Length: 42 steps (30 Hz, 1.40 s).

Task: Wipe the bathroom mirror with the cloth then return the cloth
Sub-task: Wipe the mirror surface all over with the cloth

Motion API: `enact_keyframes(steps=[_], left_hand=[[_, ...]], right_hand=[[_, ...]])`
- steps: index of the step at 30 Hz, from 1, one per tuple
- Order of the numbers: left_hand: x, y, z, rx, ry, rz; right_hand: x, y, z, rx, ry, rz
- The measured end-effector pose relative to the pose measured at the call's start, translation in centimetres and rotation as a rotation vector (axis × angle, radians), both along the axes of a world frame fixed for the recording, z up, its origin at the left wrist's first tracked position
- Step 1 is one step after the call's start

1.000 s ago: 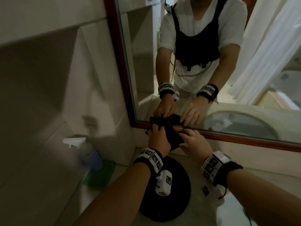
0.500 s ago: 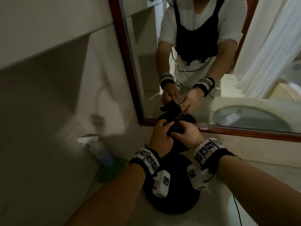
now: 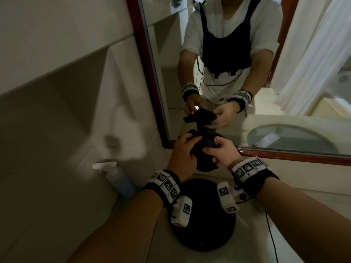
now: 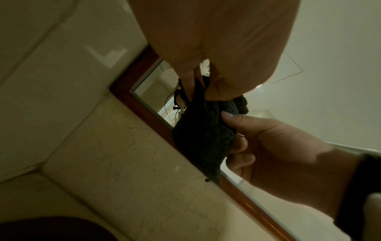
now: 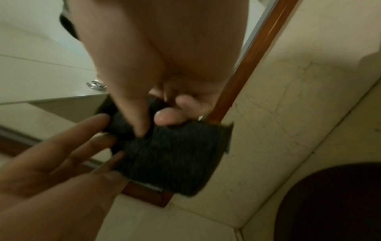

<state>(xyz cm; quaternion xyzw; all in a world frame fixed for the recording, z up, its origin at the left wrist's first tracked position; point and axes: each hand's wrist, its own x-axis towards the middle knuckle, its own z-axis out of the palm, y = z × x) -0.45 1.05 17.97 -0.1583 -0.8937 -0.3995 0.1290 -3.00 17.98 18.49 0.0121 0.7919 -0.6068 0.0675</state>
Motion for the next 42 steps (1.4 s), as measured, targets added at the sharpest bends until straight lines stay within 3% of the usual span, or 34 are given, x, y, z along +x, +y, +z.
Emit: enact_keyframes(steps=[4,7,10,13,16,19,22,27,32,37,42], left_hand=[[-0.2,0.2,-0.4,0.108,-0.063,0.057],[-1.0,0.7,-1.1,0.084,-0.08,0.093],[-2.0,1.3,-2.4,0.042,-0.08,0.084],[-2.7,1.9,-3.8,0.032,-0.15,0.085],[-3.1,1.9,-5.2,-0.085,-0.149,0.069],[-4.0,1.6,-6.1,-0.238,-0.122,0.069],[-4.9,1.2,-6.4,-0.258,-0.079,0.131],[-4.9,0.2,-5.0,-0.179,-0.128,0.01],[-5.2,-0.9,-3.3,0.091,-0.344,0.128],[-5.1,-1.7,-3.4,0.029,-0.273,0.181],[-5.1,-1.6,-3.0,-0.178,-0.191,0.227]], right_hand=[[0.1,-0.1,0.0,0.156,0.185,-0.223],[0.4,-0.5,-0.3,0.357,0.414,-0.284],[-0.2,-0.7,-1.2,0.524,0.612,-0.147],[-1.2,-1.1,-2.9,0.787,0.598,0.023],[-0.9,-1.4,-4.6,0.988,0.659,0.022],[0.0,-1.3,-5.2,0.982,0.902,-0.112],[0.6,-1.4,-5.5,0.91,0.987,-0.103],[-0.7,-2.4,-6.7,0.867,0.764,-0.036],[-1.0,-4.5,-6.5,0.995,0.513,-0.006],[-1.8,-4.3,-6.1,1.003,0.381,0.014],[-2.0,-3.0,-5.8,0.962,0.332,0.012]])
